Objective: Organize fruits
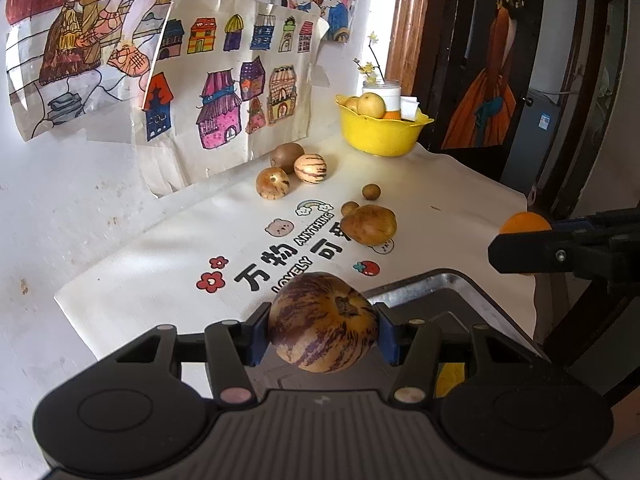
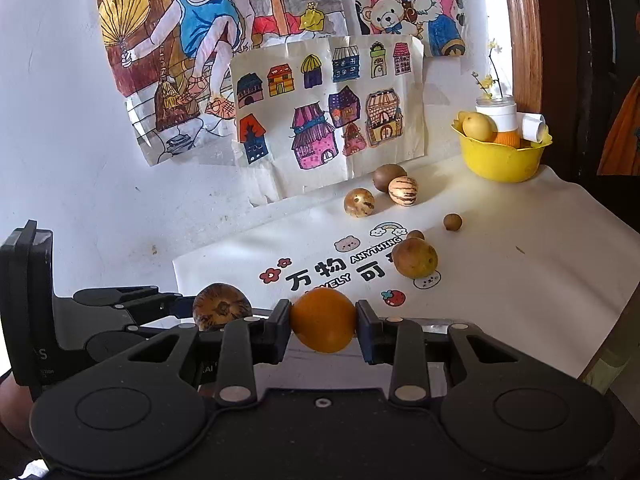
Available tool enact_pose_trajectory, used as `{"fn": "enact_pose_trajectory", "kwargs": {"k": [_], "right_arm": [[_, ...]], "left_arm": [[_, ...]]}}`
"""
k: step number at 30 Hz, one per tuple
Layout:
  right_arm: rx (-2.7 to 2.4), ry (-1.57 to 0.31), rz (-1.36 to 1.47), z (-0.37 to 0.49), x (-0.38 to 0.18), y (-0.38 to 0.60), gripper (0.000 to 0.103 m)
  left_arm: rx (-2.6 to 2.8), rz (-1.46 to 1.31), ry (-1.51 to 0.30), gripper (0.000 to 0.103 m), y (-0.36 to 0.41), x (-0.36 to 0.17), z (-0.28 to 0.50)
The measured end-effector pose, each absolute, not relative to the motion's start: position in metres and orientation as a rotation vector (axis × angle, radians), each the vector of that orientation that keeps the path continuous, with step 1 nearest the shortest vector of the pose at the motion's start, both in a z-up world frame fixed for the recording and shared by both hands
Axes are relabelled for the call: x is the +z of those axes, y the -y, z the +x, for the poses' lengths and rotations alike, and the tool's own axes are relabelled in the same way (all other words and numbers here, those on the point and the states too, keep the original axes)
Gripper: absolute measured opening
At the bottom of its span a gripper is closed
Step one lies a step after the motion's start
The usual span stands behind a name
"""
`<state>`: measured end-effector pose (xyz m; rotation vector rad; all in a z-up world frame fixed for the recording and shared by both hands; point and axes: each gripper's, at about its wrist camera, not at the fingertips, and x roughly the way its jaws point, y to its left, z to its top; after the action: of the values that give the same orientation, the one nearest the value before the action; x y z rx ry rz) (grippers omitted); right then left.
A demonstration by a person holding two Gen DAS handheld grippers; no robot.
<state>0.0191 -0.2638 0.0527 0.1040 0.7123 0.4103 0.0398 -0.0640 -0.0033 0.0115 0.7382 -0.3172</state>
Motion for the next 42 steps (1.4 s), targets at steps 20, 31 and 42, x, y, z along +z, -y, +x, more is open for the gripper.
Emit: {"fn": "enact_pose_trajectory", "kwargs": {"k": [20,31,42], "right_arm": [[0.383,-0.732,0.131,0.022,0.041,0.273,0.036],[0.370,-0.772,0.160,0.032,0.023,0.277,0.036],[0.358,-0.806,0.161,0.050,0.007,0.282,0.036]], "left_arm": [[-0.335,0.018,-0.783,0.057,0.072,-0.018,0.040],[-0.322,0.006,-0.821,0.057,0.069,-0.032,0.050],[-0.316,-0.005,-0.847,0.057,0.070,-0.043,0.062]]}}
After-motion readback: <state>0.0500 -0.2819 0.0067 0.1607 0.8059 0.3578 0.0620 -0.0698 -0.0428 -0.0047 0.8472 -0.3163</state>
